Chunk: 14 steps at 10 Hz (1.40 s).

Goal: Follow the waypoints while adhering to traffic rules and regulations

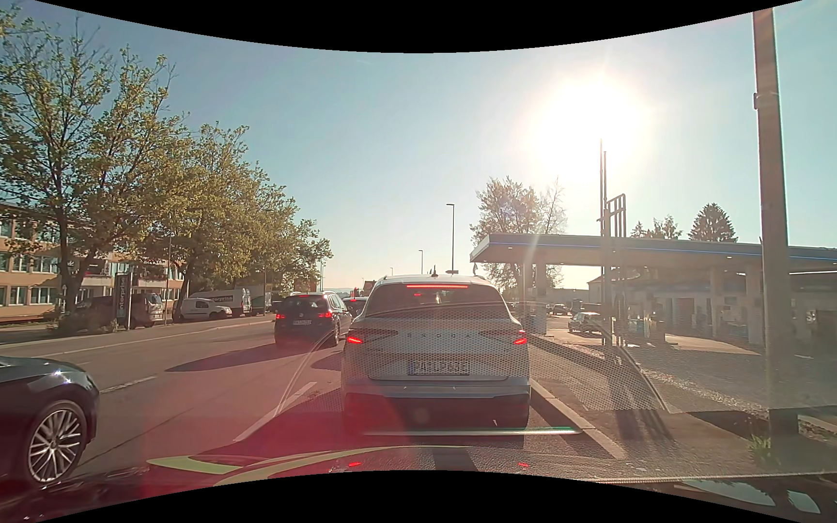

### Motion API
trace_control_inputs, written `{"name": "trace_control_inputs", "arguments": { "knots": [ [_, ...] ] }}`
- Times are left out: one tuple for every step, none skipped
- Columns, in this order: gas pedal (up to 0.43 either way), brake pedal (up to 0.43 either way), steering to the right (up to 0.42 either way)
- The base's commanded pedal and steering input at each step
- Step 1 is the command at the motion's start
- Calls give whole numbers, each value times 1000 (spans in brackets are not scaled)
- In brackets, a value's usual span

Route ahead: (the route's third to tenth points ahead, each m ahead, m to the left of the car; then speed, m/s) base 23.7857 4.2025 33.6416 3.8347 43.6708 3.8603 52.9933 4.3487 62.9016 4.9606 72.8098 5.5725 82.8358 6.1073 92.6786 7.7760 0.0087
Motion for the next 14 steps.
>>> {"name": "trace_control_inputs", "arguments": {
  "knots": [
    [0,201,-4],
    [0,201,-4],
    [0,201,-4],
    [0,201,-4],
    [0,201,-4],
    [0,207,-4],
    [0,207,-4],
    [0,207,-4],
    [0,207,-4],
    [0,207,-4],
    [0,207,-4],
    [0,207,-4],
    [0,207,-4],
    [0,207,-4]
  ]
}}
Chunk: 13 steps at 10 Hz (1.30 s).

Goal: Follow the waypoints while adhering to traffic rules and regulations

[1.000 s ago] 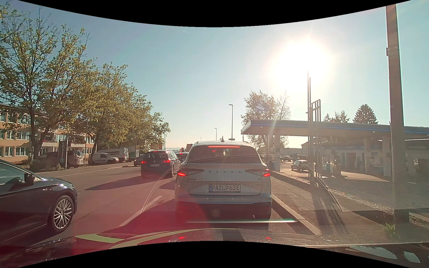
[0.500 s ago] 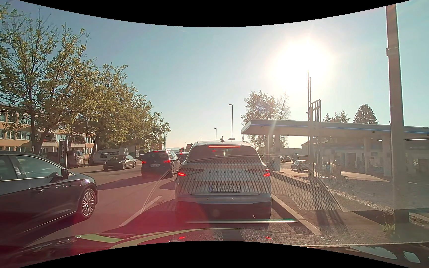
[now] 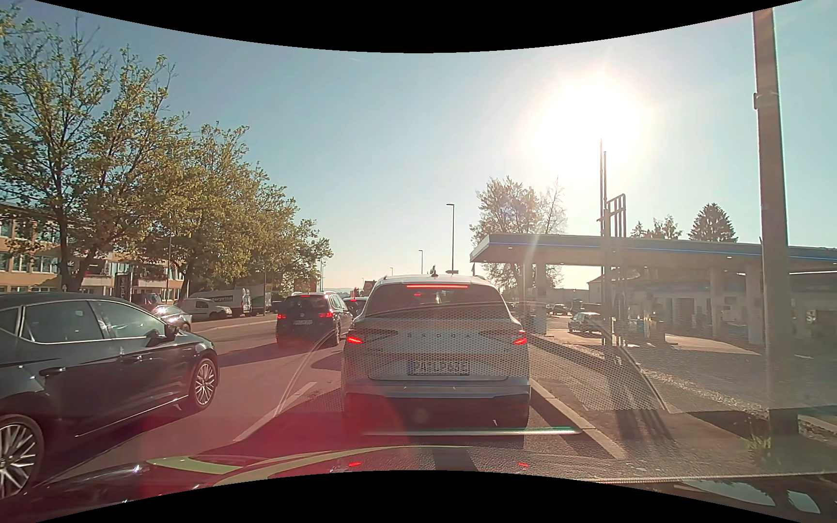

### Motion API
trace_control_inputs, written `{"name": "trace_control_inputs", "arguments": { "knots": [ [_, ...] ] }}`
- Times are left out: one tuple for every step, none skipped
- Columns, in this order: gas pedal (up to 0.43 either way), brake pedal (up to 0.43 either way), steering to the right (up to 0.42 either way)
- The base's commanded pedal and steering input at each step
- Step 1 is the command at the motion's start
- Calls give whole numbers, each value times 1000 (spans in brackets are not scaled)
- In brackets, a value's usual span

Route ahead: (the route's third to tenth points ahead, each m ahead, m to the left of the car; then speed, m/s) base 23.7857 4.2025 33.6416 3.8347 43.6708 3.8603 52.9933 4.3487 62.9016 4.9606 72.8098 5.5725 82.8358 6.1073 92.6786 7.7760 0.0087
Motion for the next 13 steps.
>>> {"name": "trace_control_inputs", "arguments": {
  "knots": [
    [0,213,-4],
    [0,207,-4],
    [0,207,-4],
    [0,213,-4],
    [0,213,-4],
    [0,213,-4],
    [0,213,-4],
    [0,213,-4],
    [0,213,-4],
    [0,220,-4],
    [0,213,-4],
    [0,213,-4],
    [0,213,-4]
  ]
}}
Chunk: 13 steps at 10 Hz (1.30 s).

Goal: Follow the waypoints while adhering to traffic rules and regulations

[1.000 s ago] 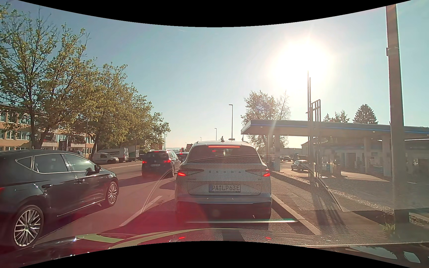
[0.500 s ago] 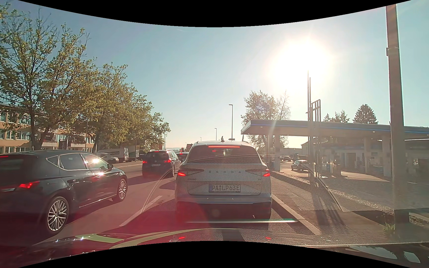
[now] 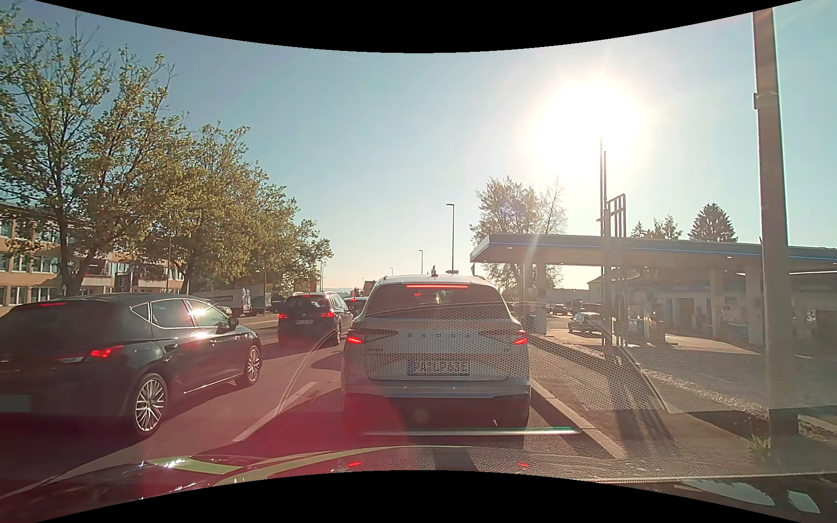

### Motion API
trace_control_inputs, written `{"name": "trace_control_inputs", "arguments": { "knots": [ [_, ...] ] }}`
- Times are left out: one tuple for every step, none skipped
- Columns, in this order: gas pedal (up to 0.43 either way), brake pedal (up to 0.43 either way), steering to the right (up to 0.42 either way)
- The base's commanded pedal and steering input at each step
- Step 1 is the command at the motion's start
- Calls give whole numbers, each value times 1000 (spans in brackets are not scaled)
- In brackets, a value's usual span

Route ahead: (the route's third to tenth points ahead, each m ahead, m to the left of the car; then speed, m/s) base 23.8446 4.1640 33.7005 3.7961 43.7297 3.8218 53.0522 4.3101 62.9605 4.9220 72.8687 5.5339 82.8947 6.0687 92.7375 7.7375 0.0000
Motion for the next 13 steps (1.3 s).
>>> {"name": "trace_control_inputs", "arguments": {
  "knots": [
    [0,213,-4],
    [0,220,-4],
    [0,220,-4],
    [0,220,-4],
    [0,213,-4],
    [0,220,-4],
    [0,220,-4],
    [0,220,-4],
    [0,220,-4],
    [0,220,-4],
    [0,220,-4],
    [0,220,-4],
    [0,220,-4]
  ]
}}
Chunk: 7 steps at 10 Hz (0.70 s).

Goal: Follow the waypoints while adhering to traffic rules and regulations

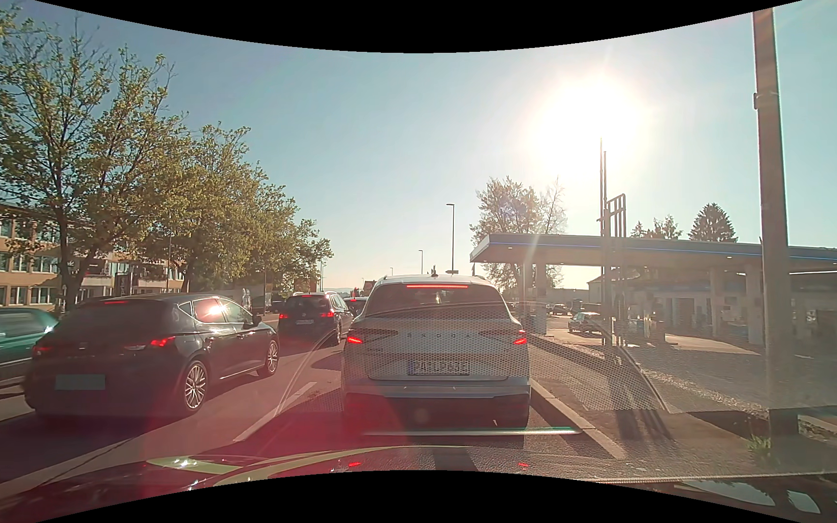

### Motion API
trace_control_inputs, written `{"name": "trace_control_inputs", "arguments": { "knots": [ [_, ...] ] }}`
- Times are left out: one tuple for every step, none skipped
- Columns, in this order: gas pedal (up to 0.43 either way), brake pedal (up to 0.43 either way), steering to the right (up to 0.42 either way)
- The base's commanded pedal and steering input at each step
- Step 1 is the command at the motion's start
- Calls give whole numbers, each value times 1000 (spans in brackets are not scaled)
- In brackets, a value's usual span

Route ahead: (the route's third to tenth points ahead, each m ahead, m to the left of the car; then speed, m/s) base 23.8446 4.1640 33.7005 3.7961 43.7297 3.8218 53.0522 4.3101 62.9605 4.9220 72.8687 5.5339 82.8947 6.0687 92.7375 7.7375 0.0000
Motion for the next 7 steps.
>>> {"name": "trace_control_inputs", "arguments": {
  "knots": [
    [0,220,-4],
    [0,220,-4],
    [0,220,-4],
    [0,220,-4],
    [0,220,-4],
    [0,220,-4],
    [0,226,-4]
  ]
}}
